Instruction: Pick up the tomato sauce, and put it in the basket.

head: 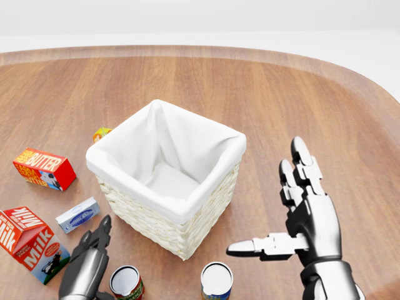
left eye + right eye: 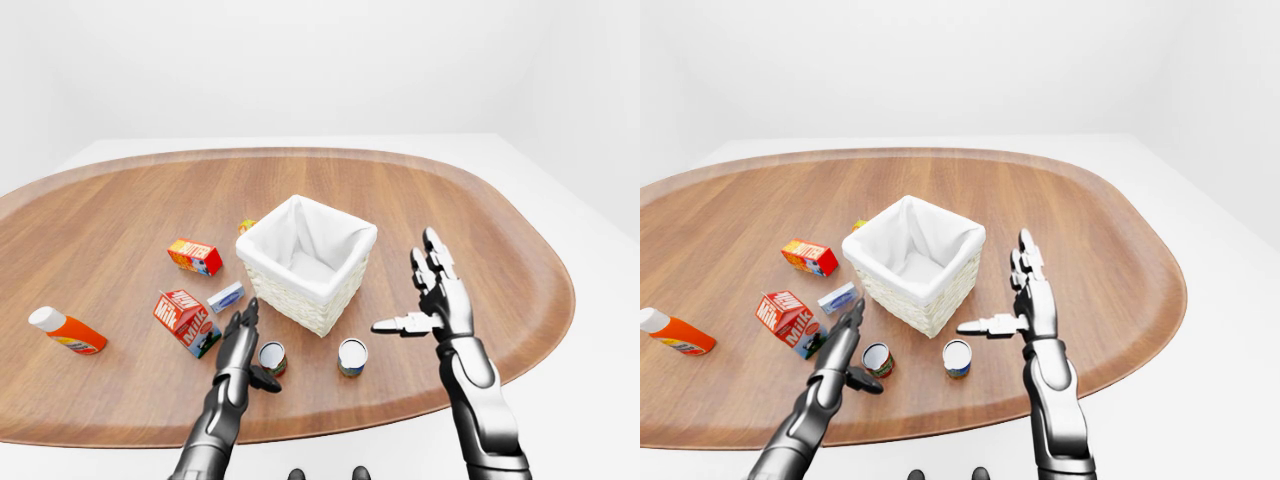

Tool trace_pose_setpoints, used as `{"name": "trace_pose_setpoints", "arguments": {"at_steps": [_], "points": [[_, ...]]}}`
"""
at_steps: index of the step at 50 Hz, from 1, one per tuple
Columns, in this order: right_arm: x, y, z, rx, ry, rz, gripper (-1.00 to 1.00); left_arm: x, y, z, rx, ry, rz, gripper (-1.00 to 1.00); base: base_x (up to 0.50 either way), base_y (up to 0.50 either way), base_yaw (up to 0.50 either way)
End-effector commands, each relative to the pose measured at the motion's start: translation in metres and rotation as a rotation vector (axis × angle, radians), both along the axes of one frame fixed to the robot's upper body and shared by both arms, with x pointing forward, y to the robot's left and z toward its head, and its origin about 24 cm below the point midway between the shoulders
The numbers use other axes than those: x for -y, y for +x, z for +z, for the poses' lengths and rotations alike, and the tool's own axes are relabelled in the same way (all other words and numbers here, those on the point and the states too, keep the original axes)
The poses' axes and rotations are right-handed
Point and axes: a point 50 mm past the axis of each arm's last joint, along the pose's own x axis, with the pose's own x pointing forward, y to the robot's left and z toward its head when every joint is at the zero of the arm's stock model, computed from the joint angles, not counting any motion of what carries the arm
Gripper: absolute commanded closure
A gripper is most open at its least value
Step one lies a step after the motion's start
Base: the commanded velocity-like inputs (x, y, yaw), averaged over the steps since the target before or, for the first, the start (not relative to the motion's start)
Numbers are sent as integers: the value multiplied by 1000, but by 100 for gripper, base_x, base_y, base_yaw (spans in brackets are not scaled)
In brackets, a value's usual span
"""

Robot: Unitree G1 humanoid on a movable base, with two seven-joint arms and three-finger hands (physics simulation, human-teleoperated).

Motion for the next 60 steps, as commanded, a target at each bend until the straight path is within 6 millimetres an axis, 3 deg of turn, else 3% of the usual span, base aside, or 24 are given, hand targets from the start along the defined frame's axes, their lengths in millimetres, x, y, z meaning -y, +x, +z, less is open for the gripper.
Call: {"name": "trace_pose_setpoints", "arguments": {"at_steps": [1, 60], "points": [[0, 0, 3, 15, 10, 0, -100, 1, 1, -1, -3, 7, -1, -100, 0, 0, 0], [1, 0, 5, 23, 11, -4, -100, 11, 5, -9, -26, 40, -23, -100, 0, 0, 0]]}}
